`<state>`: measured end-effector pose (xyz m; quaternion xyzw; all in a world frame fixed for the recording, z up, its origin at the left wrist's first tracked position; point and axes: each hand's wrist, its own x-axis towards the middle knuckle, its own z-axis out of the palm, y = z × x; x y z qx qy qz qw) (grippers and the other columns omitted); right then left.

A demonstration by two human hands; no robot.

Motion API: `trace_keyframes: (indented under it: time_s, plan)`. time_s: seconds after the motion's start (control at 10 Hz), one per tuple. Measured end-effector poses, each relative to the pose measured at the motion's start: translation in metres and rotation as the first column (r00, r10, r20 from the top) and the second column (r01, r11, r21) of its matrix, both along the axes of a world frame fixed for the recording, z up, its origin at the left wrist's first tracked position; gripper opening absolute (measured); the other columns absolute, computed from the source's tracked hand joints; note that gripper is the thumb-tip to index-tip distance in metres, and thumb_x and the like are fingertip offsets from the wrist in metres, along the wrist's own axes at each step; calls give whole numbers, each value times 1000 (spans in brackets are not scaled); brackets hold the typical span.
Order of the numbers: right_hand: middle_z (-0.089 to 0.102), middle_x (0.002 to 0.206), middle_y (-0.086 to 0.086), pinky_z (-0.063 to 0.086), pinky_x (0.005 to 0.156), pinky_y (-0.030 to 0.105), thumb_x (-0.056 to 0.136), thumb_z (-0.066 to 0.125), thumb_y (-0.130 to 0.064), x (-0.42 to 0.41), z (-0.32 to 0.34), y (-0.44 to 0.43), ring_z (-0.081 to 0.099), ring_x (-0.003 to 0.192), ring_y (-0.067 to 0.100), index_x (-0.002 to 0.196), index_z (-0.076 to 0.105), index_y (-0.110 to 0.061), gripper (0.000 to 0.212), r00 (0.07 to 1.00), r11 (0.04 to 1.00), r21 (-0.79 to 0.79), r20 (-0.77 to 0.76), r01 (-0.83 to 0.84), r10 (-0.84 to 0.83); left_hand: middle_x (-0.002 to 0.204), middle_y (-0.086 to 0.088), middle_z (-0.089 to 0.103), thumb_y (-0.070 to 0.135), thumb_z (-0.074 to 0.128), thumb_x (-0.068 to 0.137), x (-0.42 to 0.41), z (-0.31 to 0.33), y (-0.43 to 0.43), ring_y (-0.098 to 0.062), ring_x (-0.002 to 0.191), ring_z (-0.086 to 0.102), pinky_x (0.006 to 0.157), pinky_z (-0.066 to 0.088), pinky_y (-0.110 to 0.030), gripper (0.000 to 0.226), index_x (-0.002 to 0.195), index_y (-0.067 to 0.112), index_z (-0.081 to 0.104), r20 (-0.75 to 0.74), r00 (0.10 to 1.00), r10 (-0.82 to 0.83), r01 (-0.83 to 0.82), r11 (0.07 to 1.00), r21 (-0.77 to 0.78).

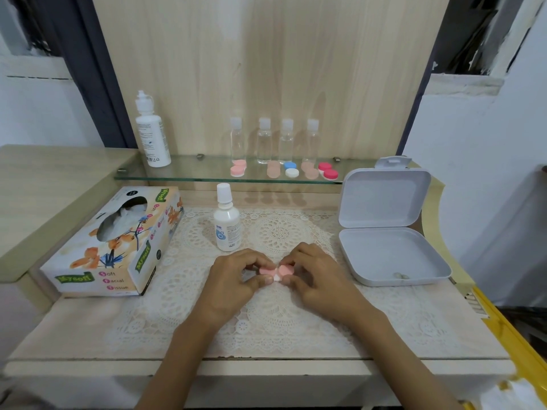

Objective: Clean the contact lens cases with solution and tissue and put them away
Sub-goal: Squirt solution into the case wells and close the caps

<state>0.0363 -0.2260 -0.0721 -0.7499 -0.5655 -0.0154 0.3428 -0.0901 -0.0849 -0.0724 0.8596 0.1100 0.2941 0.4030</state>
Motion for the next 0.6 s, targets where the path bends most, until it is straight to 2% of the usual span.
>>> trace_keyframes:
  time_s: [0.1,0.2,0.3,0.4,0.5,0.6]
  plan:
    - [49,90,-13,29,73,7,84,69,-31,0,0,2,41,86,5,96,64,-13,23,999,1000,-4,19,29,-28,89,13,69,5,79,69,0,0,0,-4,87,64,80,47,-13,23,88,17,74,-3,1000,0,0,1000,0]
    - [48,90,-10,30,71,8,80,67,-45,-1,1,1,41,87,8,94,61,-13,35,998,998,-19,44,51,-50,89,13,69,4,79,69,0,0,0,-3,87,64,80,47,-12,24,87,17,73,-5,1000,-2,2,1000,1]
    - [48,93,-11,30,72,8,78,56,-58,0,1,0,41,89,7,98,60,-17,46,998,999,-31,41,42,-41,89,13,69,3,79,69,0,0,0,-4,87,64,80,47,-13,24,87,17,73,-6,1000,0,0,1000,-3]
    - [49,96,-13,29,77,4,84,64,-37,0,1,0,42,91,3,108,63,-18,31,1000,1000,-30,14,1,-1,89,13,69,3,79,69,-1,0,0,-4,86,64,81,48,-14,24,87,18,73,-4,1000,-2,2,1000,-13]
    - [51,92,-13,29,77,5,84,62,-25,-1,0,1,41,88,-3,102,67,-16,21,1000,1000,-19,20,-19,19,89,13,70,3,79,69,0,0,-1,-4,87,64,81,48,-14,25,87,20,73,-5,1000,2,-2,1000,-21]
    - [49,89,-14,30,75,7,83,62,-24,-1,-1,3,43,85,5,98,67,-14,19,999,1000,-14,39,4,-3,89,13,70,3,79,68,0,0,-1,-4,87,64,82,49,-15,26,86,21,73,-5,1000,3,-3,999,-33]
